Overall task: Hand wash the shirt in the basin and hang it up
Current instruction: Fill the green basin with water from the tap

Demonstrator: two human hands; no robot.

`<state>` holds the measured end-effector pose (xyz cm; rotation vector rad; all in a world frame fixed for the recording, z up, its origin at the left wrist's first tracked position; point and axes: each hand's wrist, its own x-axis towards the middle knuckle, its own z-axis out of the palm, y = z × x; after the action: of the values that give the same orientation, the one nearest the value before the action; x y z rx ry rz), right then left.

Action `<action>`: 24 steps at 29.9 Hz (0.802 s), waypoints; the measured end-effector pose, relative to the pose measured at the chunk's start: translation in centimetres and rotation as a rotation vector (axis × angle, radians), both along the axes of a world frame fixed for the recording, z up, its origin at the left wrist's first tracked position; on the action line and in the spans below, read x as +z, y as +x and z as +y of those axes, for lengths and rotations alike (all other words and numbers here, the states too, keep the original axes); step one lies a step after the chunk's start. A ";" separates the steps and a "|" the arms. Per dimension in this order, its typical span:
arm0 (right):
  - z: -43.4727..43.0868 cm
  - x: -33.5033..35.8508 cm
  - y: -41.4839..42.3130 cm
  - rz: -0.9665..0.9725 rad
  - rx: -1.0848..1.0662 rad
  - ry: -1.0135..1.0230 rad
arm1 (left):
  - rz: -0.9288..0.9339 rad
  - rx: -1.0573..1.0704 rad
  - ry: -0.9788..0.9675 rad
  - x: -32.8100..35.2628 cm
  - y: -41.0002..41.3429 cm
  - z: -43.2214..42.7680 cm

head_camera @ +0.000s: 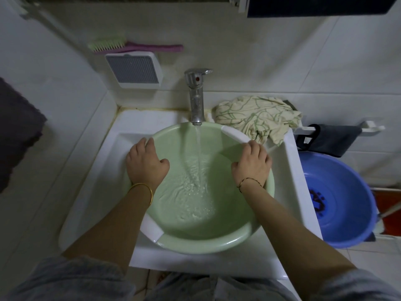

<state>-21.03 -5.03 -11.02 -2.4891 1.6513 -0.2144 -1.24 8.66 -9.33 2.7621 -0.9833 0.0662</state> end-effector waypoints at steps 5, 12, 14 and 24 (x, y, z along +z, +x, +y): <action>0.0 0.0 0.0 -0.004 -0.005 -0.002 | 0.003 0.000 0.004 0.0 0.0 0.0; 0.0 0.0 0.1 -0.007 -0.006 -0.006 | 0.008 0.001 0.005 0.1 0.0 0.0; 0.0 -0.1 0.1 -0.011 -0.008 -0.006 | 0.007 0.002 0.008 0.1 0.0 0.0; 0.0 0.0 0.1 -0.011 -0.009 -0.006 | 0.010 0.006 0.026 0.1 -0.1 0.0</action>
<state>-20.95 -5.00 -11.04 -2.4807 1.6608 -0.2340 -1.30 8.65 -9.22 2.7866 -0.9808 0.0409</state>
